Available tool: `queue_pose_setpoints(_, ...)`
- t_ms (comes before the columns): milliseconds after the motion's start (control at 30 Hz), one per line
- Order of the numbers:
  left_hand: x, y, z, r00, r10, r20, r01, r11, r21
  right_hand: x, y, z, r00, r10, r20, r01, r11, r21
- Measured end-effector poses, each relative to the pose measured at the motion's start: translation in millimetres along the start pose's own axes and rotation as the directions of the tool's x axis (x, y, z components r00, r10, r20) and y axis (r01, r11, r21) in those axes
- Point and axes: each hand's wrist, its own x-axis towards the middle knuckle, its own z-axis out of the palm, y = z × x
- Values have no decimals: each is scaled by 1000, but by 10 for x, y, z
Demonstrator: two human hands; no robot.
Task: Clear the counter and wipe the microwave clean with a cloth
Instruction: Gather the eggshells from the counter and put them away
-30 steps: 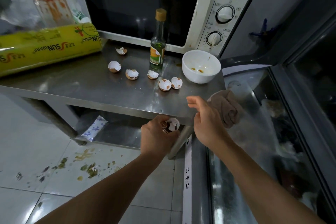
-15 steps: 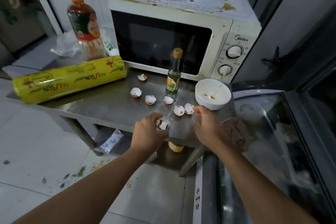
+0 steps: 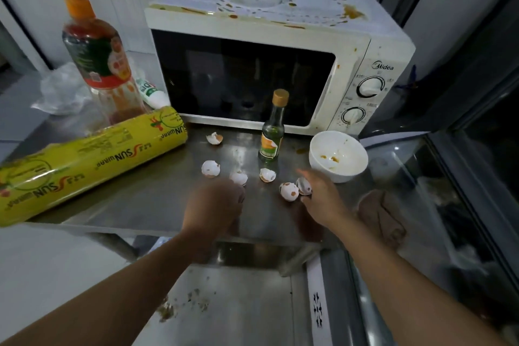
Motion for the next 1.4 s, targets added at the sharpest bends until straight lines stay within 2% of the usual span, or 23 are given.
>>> queue_pose_setpoints(100,151,-123,-72,998,25,52,-26,1000,5,52,-72,55,998,10,-66,-13,999,-48)
queue_pose_setpoints(200,270,-213,-155,992,73,100,-73,997,-7,22,-138,74,989,80,-123,-89,994,-70)
queue_pose_setpoints(300,361,-291,-233,986,113,125,-114,994,-5,-88,-227,32,959,154,-238,-167,985,-35)
queue_pose_setpoints(367,400,-335,-265,981,122,148,-122,993,-9,-154,-329,-7,942,152,-298,-162,987,-10)
queue_pose_setpoints(500,446,-406,-292,977,134,163,-130,991,-35,-131,-476,32,969,119,-215,-127,992,-23)
queue_pose_setpoints(633,491,-490,-305,975,129,180,-122,991,-49,-71,-520,196,974,172,-146,-175,984,-9)
queue_pose_setpoints(833,551,-554,-391,983,121,138,-114,992,-55,-3,-540,263,961,193,-199,-201,979,-19)
queue_pose_setpoints(967,560,-555,-436,987,112,119,-106,993,-62,195,-646,233,959,114,-259,-111,993,29)
queue_pose_setpoints(1167,555,-609,-466,987,76,138,-67,995,-67,330,-692,442,980,39,-196,-45,999,-24)
queue_pose_setpoints(1400,525,-646,-493,993,60,105,-54,997,-61,337,-683,483,978,2,-210,-7,1000,-26)
